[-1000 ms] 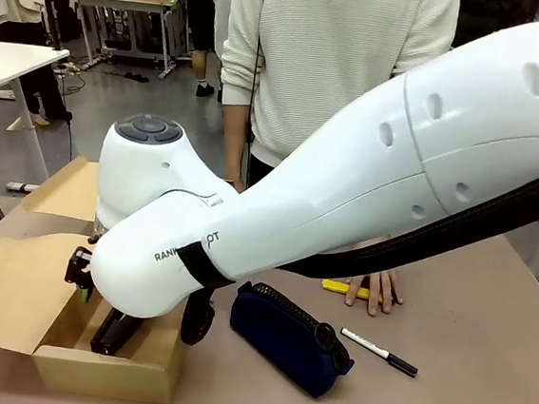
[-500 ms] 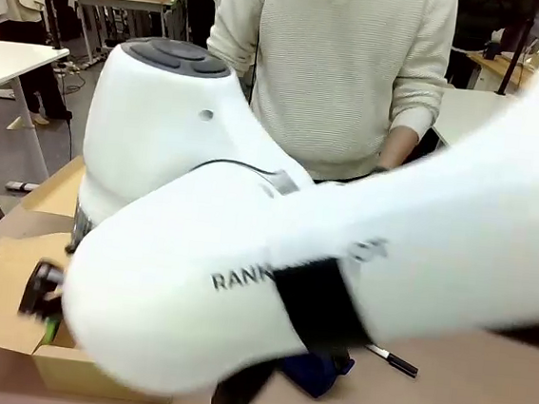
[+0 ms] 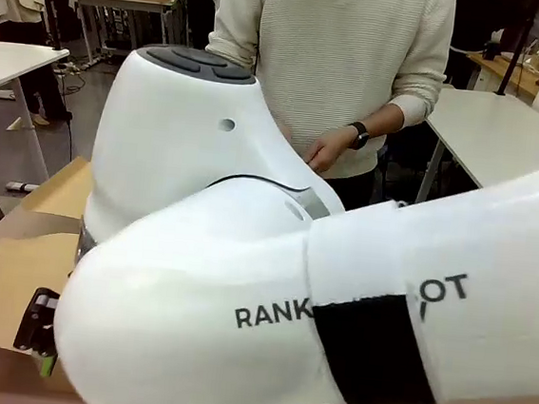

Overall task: Place items inside the box.
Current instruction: Pick up a Pencil pouch or Stapler and place it inside the Mailer Box closest to the robot.

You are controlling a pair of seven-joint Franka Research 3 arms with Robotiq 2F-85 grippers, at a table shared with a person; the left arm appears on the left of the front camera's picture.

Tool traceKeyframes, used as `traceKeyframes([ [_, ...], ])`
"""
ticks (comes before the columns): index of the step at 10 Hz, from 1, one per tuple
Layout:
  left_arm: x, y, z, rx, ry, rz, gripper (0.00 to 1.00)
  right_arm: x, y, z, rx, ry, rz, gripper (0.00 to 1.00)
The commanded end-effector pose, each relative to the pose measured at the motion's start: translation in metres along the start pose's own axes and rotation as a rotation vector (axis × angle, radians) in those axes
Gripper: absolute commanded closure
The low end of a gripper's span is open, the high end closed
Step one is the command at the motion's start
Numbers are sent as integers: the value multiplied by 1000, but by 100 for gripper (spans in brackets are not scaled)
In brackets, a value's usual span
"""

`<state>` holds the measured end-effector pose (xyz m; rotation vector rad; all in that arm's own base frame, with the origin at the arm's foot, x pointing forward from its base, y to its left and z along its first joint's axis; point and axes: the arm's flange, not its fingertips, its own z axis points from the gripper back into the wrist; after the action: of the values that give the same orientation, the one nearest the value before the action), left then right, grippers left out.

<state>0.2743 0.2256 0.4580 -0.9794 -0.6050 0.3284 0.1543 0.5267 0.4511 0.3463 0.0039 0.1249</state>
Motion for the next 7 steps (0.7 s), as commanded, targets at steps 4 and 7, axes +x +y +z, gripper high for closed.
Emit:
traceKeyframes([
  [4,0,1,-2,-18,-9,-18,0,11,-80,52,182,122,11,0],
  [7,0,1,-2,-18,-9,-18,0,32,-247,114,323,21,-219,0],
])
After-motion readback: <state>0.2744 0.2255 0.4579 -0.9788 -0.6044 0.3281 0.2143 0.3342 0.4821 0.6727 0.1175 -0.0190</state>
